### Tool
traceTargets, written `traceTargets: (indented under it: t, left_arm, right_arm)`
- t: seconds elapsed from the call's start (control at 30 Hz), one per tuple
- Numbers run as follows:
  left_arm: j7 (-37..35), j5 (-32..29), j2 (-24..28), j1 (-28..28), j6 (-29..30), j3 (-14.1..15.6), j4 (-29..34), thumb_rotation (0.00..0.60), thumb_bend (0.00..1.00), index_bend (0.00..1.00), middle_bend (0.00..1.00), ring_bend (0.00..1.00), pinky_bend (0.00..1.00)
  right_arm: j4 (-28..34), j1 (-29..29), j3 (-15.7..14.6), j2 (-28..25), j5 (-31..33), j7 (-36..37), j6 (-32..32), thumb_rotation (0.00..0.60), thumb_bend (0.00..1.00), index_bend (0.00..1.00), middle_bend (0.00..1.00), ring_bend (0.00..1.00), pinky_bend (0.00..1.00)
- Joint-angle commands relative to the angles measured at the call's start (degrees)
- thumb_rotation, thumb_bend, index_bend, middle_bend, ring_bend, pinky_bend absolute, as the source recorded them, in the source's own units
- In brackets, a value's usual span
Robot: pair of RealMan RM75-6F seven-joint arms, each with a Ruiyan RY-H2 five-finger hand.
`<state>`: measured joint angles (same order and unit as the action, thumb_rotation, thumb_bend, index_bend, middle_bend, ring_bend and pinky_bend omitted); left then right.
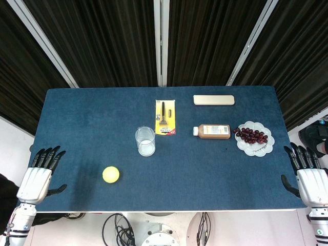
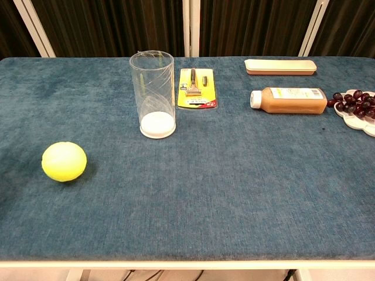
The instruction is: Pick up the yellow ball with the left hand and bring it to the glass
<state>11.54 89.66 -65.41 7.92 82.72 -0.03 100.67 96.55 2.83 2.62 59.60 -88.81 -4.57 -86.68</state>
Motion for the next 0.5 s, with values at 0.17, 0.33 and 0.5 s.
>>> traceTargets:
  t: [0.17, 0.33, 0.5]
  left_arm:
    - [-0.14, 0.26, 0.08, -0.05, 0.20, 0.03, 0.04, 0.600, 0.09, 0.10, 0.02, 0.00, 0.01]
    - [-0.89, 1.19, 0.38, 0.01, 0.03, 0.53, 0.33, 0.600, 0.09, 0.10, 0.02, 0.00, 0.01]
    - [-4.15, 4.56, 0.58, 1.41, -2.08, 2.06, 0.45, 0.600, 0.09, 0.10, 0.02, 0.00, 0.02]
  right_arm:
    - [0.00, -0.01, 0.02, 0.05, 0.02, -0.06, -0.06, 0.600, 0.32, 0.00, 0.00, 0.00, 0.00]
    - [0.12, -0.06, 0.01, 0.08, -0.10, -0.10, -0.22, 0.600, 0.32, 0.00, 0.00, 0.00, 0.00]
    - [0.31, 0.14, 0.29, 0.00, 0.27, -0.27, 0.01, 0.600, 0.32, 0.00, 0.00, 0.00, 0.00]
